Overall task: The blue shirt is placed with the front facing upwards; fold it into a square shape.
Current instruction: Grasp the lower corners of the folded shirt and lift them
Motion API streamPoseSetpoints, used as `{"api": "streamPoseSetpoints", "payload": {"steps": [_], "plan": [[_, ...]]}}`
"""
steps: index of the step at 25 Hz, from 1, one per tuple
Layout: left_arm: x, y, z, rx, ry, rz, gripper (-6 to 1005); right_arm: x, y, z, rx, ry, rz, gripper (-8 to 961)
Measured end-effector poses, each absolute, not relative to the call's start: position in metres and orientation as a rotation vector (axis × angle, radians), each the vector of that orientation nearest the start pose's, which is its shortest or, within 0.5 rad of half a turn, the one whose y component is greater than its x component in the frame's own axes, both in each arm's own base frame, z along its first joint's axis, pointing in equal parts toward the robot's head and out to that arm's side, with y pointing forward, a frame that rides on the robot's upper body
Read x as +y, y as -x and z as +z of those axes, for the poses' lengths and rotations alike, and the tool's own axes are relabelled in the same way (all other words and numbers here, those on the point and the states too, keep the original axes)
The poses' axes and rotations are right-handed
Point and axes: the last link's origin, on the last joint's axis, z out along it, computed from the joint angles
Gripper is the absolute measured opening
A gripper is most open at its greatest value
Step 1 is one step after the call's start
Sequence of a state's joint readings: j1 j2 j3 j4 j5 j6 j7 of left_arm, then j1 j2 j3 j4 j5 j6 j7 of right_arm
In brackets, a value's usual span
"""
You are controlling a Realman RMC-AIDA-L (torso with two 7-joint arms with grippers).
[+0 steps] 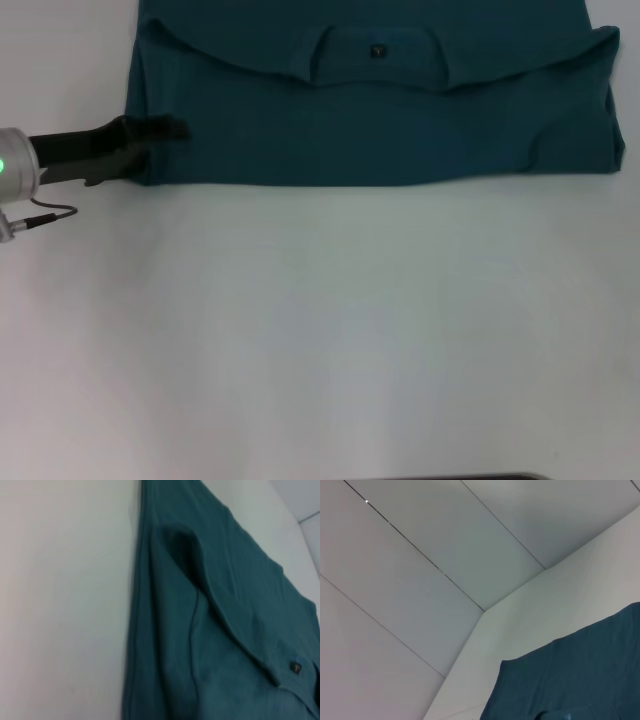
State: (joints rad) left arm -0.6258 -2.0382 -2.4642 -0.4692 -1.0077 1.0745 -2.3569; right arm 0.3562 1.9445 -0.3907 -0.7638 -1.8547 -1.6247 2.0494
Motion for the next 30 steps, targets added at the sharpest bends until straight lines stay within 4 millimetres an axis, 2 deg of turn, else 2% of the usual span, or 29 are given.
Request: {"api": "streamPoseSetpoints", "payload": {"steps": [11, 22, 27, 30], "plan": [[0.383, 0.298, -0.015, -1.905, 1.954, -0.573, 798, 0.303, -0.333, 0.131, 1.418, 2.024, 1.085, 747], [0.388, 0.290, -0.014, -1.874, 1.991, -0.518, 419, 0.301, -0.336, 0.133, 1.423, 2.002, 1.102, 746], [0.390, 0.288, -0.012, -1.858, 1.993, -0.525, 177, 0.302, -0.335, 0.132, 1.427, 2.014, 1.094, 746], [0.390, 0.288, -0.011, -1.854, 1.992, -0.523, 134, 0.302, -0.335, 0.133, 1.430, 2.013, 1.093, 746]]}}
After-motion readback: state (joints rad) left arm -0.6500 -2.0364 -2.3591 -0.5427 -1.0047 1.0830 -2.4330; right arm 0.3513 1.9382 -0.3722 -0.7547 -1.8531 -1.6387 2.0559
